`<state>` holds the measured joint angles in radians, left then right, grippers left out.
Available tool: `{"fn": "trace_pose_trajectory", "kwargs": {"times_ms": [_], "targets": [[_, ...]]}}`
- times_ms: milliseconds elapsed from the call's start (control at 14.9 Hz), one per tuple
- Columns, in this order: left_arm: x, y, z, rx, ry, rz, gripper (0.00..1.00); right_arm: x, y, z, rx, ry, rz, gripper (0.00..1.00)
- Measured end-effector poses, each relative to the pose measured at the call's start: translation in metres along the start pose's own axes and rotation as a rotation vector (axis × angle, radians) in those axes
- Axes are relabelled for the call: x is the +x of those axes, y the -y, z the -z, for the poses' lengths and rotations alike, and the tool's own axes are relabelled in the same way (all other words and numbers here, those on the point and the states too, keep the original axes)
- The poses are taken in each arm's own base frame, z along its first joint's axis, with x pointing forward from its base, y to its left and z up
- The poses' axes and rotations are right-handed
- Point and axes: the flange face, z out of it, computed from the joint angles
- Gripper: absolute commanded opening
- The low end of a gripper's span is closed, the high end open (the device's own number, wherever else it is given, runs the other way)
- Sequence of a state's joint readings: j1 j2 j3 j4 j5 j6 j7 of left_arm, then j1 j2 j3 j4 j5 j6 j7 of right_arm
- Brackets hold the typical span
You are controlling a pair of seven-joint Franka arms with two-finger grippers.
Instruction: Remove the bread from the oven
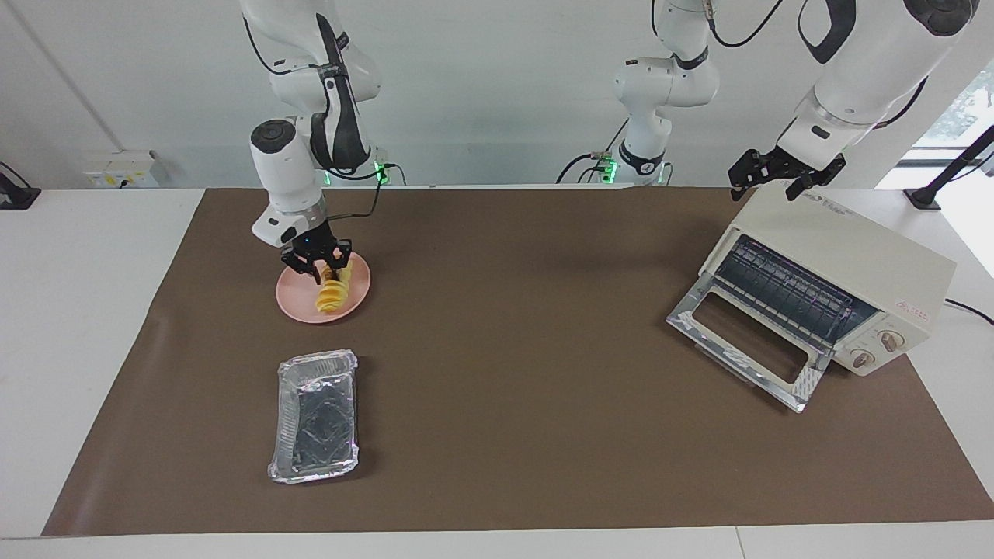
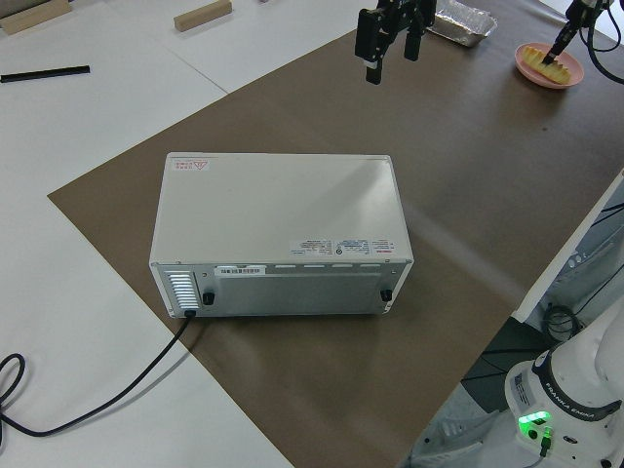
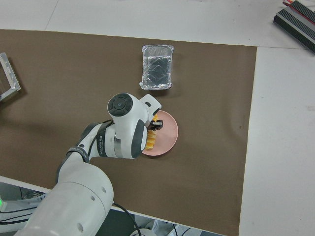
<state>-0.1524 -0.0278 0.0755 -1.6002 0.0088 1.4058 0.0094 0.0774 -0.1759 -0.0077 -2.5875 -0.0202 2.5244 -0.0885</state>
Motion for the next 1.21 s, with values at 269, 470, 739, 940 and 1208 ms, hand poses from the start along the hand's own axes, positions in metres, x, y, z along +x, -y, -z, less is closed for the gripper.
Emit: {"fn": "trace_pose_trajectory", "kwargs": {"times_ms": [269, 470, 739, 940, 1208], "targets": [[0.000, 0.000, 0.000, 0.000, 0.000, 0.000, 1.00, 0.020, -0.003, 0.029, 0.003, 0.054, -0.001, 1.00], [0.000, 0.000, 0.000, 0.000, 0.000, 0.000, 1.00, 0.046, -0.009, 0.070, -0.001, 0.026, -0.002, 1.00], [0.000, 0.000, 0.000, 0.000, 0.000, 0.000, 1.00, 0.075, -0.032, 0.149, -0.004, 0.036, -0.027, 1.00], [0.000, 0.000, 0.000, 0.000, 0.000, 0.000, 1.00, 0.083, -0.054, 0.217, -0.003, 0.072, -0.055, 1.00], [0.000, 0.000, 0.000, 0.000, 0.000, 0.000, 1.00, 0.079, -0.064, 0.277, 0.019, 0.168, -0.053, 1.00]]}}
